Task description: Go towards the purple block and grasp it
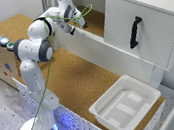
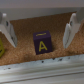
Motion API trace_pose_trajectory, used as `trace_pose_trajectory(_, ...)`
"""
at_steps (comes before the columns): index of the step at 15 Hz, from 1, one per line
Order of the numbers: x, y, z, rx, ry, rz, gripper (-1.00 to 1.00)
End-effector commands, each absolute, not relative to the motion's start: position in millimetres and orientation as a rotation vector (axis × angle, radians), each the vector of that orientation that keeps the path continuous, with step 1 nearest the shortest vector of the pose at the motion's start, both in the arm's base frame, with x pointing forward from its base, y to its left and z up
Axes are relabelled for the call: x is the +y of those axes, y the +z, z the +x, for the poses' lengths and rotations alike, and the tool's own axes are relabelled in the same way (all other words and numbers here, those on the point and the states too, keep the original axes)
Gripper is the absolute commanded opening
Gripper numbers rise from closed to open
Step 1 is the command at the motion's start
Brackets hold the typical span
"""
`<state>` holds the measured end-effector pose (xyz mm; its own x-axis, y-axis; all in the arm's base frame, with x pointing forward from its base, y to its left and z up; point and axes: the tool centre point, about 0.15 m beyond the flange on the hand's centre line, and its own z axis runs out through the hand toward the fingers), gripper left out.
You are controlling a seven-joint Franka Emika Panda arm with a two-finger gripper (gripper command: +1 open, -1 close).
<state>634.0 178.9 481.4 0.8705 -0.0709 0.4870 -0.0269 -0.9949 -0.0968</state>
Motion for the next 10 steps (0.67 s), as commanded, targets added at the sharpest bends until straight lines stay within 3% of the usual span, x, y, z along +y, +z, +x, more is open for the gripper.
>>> trace_pose_trajectory(1, 175.3, 475.2, 669.1, 0.014, -0.688, -3.072, 1.00)
trace_pose_trajectory(4, 177.9, 474.4, 676.6, -0.033, -0.700, -3.088, 1.00)
trace_pose_trajectory(5, 179.1, 476.6, 679.3, -0.051, -0.718, -3.096, -1.00)
trace_pose_trajectory(10, 180.2, 470.0, 690.6, -0.097, -0.747, -3.148, -1.00)
